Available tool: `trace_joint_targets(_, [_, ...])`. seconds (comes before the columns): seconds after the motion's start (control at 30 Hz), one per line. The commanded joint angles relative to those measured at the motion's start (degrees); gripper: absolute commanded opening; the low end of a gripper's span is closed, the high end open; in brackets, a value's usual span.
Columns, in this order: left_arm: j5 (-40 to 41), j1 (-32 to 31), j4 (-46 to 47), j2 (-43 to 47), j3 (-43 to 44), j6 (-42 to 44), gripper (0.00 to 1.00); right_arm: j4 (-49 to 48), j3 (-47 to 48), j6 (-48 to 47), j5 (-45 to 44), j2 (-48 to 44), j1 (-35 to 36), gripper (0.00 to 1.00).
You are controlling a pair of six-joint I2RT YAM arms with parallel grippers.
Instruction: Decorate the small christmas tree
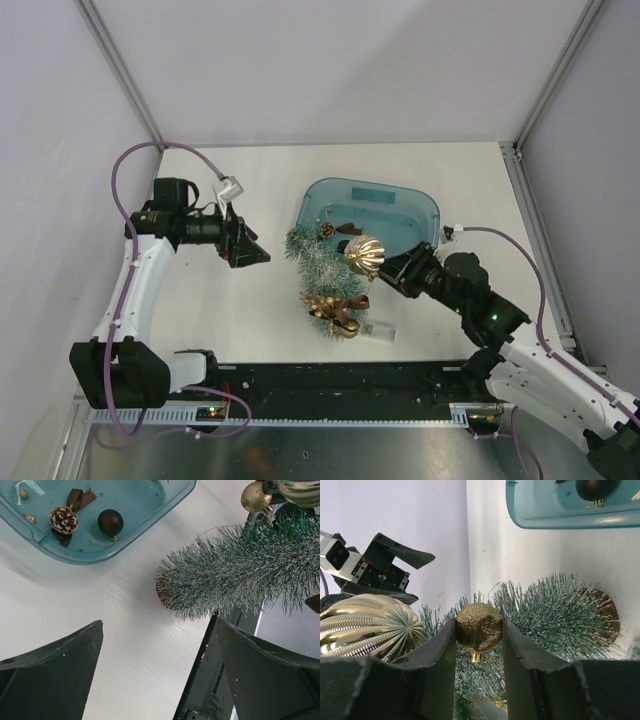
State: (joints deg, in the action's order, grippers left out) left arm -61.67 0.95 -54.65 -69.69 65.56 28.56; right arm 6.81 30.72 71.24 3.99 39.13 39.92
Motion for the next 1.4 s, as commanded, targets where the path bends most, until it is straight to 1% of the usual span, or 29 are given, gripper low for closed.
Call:
trace_joint_targets(0.0, [-0.61, -0.42, -0.06, 0.2, -0.16, 1.09, 1.0, -4.62, -0.15, -1.1, 2.24, 0.57, -0.46, 0.12])
trace_joint_targets(0.67, [-0.57, -0.42, -0.1, -0.2, 0.33, 0.97, 1.0, -9.55, -0.16, -1.3, 6.81, 4.61, -2.57, 0.11])
trace_joint_targets(0.97, [-0.74, -0.42, 0.02, -0.38, 0.31, 1.23, 1.0, -8.36, -0.15, -1.47, 7.47, 4.87, -2.44, 0.11])
trace_joint_targets(1.2, [-0.87, -0.42, 0.0, -0.36, 0.12, 1.27, 1.0, -4.24, -0.13, -2.87, 7.86, 3.27, -2.67, 0.1])
trace_joint_targets(1.37, [-1.01, -0.42, -0.09, -0.29, 0.11, 1.16, 1.0, -3.4, -0.05, -3.56, 8.47, 3.13, -2.84, 0.09])
